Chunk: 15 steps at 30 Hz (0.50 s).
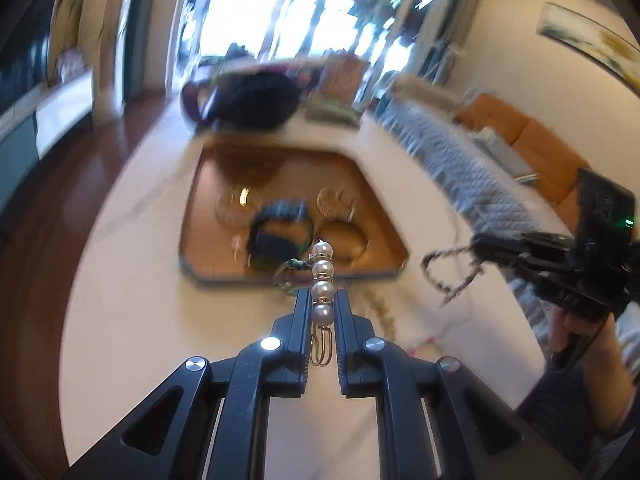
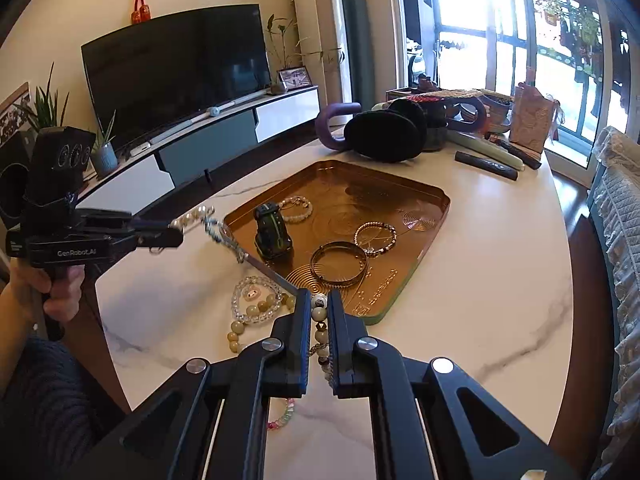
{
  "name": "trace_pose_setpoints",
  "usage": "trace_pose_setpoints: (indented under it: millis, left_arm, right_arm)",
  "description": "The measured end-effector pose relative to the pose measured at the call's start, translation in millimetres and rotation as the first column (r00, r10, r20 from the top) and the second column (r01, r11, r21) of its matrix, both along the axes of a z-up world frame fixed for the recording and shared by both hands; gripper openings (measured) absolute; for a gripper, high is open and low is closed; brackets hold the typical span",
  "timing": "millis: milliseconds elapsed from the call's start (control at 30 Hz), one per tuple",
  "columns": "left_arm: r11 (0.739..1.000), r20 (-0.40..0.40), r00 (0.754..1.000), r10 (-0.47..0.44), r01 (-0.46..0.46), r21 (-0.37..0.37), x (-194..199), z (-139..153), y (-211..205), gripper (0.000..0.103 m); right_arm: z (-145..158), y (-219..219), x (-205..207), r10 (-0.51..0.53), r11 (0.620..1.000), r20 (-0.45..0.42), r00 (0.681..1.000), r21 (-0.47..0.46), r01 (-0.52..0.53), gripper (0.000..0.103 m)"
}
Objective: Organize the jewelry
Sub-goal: 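Carry the pearl bracelet with the left gripper while the right carries the beaded bracelet toward the tray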
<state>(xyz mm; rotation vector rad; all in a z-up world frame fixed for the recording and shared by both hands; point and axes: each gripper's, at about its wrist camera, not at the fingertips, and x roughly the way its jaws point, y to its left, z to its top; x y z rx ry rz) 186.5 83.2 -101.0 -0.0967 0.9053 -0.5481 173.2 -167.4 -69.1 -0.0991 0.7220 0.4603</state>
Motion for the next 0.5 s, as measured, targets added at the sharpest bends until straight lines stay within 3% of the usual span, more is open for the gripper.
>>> trace_pose_setpoints:
  millis: [67,100,133,167,200,267,300,333,400,467,500]
  left_arm:
    - [0.996,-0.147,0.985,0.088,-0.084,0.031,4.6,-22.9,8.8,0.011]
    - [0.997,-0.138,0.987,0.08,-0.076,0.03,-1.5,-21.0,8.8,0.011]
    - [0.999,-0.095,0.995,0.034,-0.031,0.027,-7.9,-14.7,4.6,0.011]
    - [0.997,-0.068,0.998,0.013,-0.008,0.072,-9.8,-13.4,0.2,0.011]
    - [0.991,-0.064,0.994,0.088,-0.081,0.107,-10.1,-12.3,5.1,0.011]
    - [0.999,0.014,0.999,0.05,-0.05,0.0,-28.1,14.8,7.1,0.011]
    - [0.998,0.078,0.996,0.037,-0.04,0.038,-33.6,24.1,3.7,0.011]
    - [0.993,0.071,0.994,0.078,-0.084,0.08,-29.0,19.8,5.7,0.011]
    - [0.996,0.044,0.997,0.07,-0.072,0.045,-30.2,19.9,9.3,0.011]
    - [0.997,0.125,0.991,0.049,-0.057,0.06,-45.4,35.5,2.3,0.011]
    - [0.999,0.137,0.99,0.031,-0.035,0.027,-51.5,42.1,1.9,0.011]
  right_arm:
    - [-0.8,0.4,-0.8,-0.003,1.0,-0.005,1.0,-0.003,0.003,0.007]
    - [-1.7,1.2,-1.7,-0.004,1.0,-0.008,1.0,-0.009,0.003,0.007]
    - [-2.4,2.2,-2.7,-0.001,1.0,-0.013,1.0,-0.014,0.001,0.007]
    - [-2.3,2.9,-4.8,0.0,1.0,-0.011,1.0,-0.017,0.0,0.007]
    - [-1.5,3.3,-7.2,0.001,1.0,-0.007,1.0,-0.018,-0.002,0.007]
    - [1.2,5.4,-11.2,0.01,1.0,0.0,1.0,-0.02,-0.01,0.007]
    - [2.6,6.1,-12.8,0.01,1.0,0.007,1.0,-0.023,-0.009,0.007]
    - [3.6,6.6,-13.3,0.01,1.0,0.009,1.0,-0.024,-0.01,0.007]
    - [4.1,7.7,-13.0,0.007,1.0,0.008,1.0,-0.015,-0.007,0.007]
    - [2.3,10.6,-12.1,0.013,1.0,0.005,1.0,-0.023,-0.013,0.007]
    - [1.1,11.7,-12.1,0.013,0.999,0.004,1.0,-0.029,-0.013,0.007]
